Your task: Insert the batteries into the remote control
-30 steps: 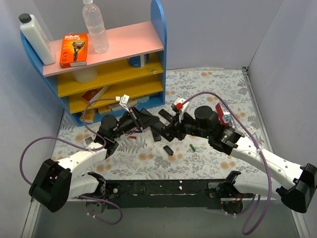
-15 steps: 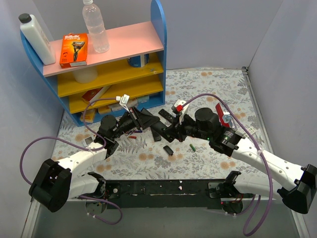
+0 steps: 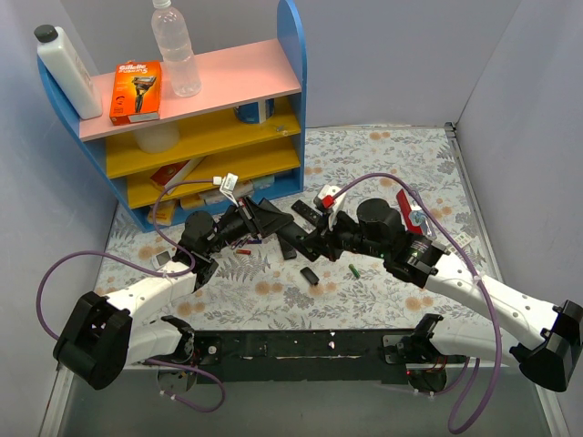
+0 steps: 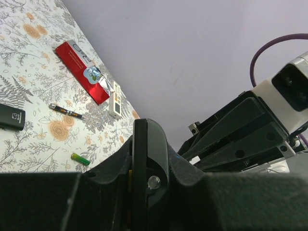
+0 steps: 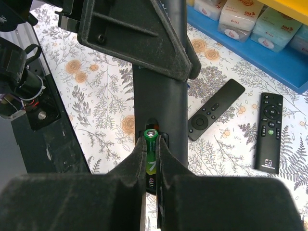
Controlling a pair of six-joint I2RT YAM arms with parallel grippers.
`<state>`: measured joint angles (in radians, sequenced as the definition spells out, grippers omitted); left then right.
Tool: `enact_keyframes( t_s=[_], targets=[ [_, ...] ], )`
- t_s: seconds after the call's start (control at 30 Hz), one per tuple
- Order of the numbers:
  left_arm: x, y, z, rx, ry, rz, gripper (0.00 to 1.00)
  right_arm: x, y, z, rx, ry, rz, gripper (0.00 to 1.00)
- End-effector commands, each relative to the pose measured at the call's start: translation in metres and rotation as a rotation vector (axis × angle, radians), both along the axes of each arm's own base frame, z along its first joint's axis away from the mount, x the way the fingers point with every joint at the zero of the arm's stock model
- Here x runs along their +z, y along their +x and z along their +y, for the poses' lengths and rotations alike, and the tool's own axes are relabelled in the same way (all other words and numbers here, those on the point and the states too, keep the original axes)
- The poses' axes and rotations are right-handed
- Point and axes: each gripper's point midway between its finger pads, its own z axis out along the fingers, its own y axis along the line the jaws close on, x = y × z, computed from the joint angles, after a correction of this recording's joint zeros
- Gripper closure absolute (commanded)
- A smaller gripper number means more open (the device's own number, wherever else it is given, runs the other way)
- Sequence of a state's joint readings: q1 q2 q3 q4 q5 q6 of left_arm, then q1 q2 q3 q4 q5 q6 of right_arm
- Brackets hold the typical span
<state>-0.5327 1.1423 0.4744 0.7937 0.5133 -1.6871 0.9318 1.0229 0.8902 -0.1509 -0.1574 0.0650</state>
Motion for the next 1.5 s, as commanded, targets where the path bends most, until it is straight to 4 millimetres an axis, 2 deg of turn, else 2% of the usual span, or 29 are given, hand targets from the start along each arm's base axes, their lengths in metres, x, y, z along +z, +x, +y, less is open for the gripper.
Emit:
enact_keyframes(
  t_s=[0.0,0.67,1.47],
  targets=[
    [0.044,-0.003,0.000,-0.009,-0.070,-0.112,1.00,0.001,-0.001,0.002,0.018,-0.021,-0.021,0.89],
    [0.044,-0.005,-0.001,-0.022,-0.065,-0.113,1.00,-0.010,-0.003,0.006,0.048,-0.065,-0.004,0.84],
    [0.038,-0.006,-0.004,-0.040,-0.054,-0.101,1.00,-0.006,-0.004,0.008,0.056,-0.055,-0.004,0.71]
  ],
)
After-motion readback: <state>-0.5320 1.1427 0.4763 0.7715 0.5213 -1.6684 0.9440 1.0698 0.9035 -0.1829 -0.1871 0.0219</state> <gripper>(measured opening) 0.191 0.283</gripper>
